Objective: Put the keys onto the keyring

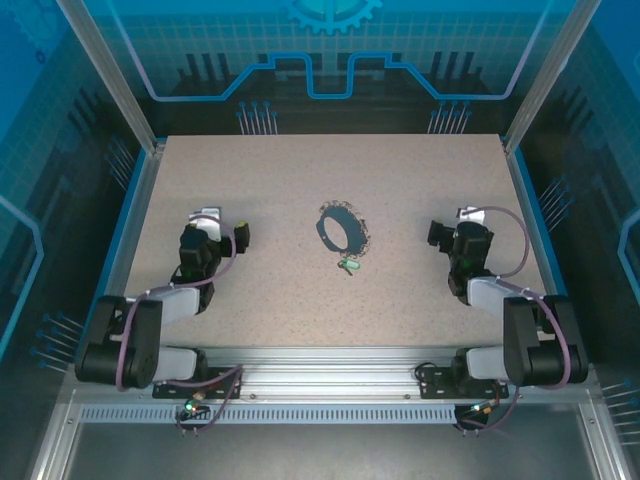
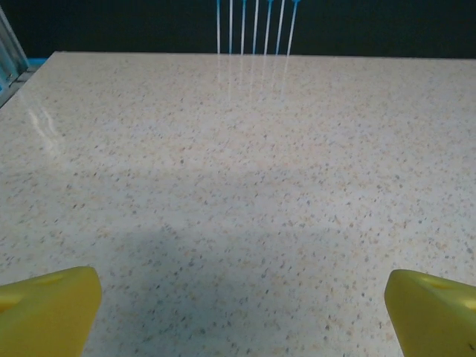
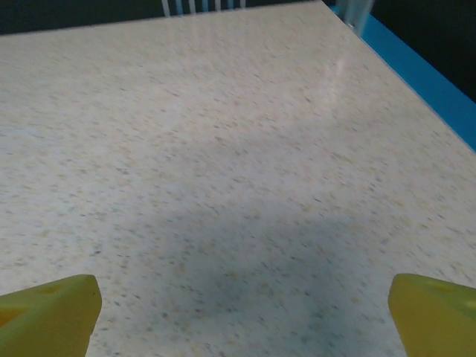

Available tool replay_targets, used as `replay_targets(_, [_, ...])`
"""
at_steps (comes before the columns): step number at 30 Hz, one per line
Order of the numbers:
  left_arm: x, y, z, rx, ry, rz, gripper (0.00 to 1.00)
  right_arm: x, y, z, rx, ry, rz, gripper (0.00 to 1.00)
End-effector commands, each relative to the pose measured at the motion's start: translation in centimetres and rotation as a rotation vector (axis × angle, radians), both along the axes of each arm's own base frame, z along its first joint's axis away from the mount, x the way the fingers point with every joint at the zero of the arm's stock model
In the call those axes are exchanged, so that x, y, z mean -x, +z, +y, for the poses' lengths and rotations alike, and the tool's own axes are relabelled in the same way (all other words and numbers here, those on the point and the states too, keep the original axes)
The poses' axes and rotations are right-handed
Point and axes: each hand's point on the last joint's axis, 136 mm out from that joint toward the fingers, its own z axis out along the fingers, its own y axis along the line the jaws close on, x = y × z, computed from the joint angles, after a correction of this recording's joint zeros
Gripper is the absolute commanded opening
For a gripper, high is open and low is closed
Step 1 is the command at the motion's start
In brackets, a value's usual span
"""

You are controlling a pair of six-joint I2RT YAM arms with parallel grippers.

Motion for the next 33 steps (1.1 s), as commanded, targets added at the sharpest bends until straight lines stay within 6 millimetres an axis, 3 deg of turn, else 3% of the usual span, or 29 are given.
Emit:
replay_targets(1, [-0.4, 0.0, -0.3, 0.022, -0.023, -0.075, 0.99, -1.0, 1.5, 2.4, 0.010, 0.161, -0.123, 1.00])
replay_targets(5, [-1.3, -1.3, -0.3, 0.016, -0.025, -0.052, 0.99, -1.7, 0.4, 4.2, 0.035, 0.262, -0.144, 0.98])
replay_targets(10, [-2.2, -1.8, -0.7, 0.010, -0.049, 0.012, 0.99, -2.9, -0.4, 5.7, 0.043, 0.335, -0.049, 1.00])
replay_targets(33, [-2.6, -2.0, 0.1, 0.046, -0.023, 0.040, 0.99, -3.0, -0.5, 5.8, 0.076, 0.316, -0.031, 1.00])
